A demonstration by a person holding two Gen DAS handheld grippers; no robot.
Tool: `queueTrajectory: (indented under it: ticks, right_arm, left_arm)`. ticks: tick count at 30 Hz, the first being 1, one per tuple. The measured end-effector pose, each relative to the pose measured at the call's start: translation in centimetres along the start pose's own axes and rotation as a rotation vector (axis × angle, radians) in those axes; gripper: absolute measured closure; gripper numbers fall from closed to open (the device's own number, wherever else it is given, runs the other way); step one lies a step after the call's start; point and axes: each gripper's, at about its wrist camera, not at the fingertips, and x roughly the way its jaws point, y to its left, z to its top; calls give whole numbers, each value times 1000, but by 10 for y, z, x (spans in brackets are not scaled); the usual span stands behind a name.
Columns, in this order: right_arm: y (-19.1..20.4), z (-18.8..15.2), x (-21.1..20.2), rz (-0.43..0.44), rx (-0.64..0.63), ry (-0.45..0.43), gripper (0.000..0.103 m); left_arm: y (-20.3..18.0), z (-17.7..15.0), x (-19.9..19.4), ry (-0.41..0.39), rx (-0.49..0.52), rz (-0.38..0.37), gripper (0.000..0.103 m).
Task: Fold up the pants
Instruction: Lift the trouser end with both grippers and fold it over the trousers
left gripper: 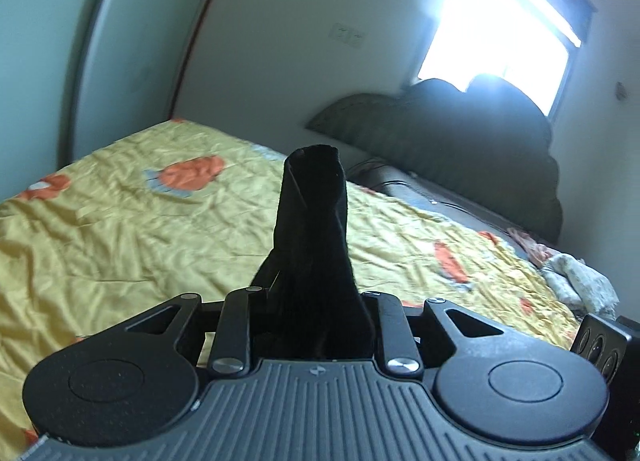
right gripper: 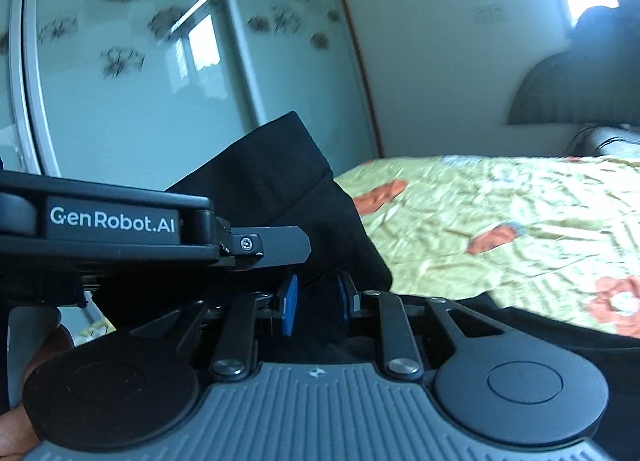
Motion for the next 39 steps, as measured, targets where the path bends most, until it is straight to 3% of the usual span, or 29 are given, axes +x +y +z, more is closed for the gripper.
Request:
queueTrajectory:
  ticks: [13, 21, 39]
  right_arm:
    - [-64, 0, -57, -99, 114, -106, 82]
    - [-111, -15, -94, -189, 208, -136, 82]
    - [-199, -63, -134, -318, 416, -108, 82]
  left_arm:
    - [-94, -19, 19, 13, 156, -101, 77]
    - [-144, -45, 49, 69, 186, -184, 75]
    - [-219, -106, 101, 177, 312, -203, 74]
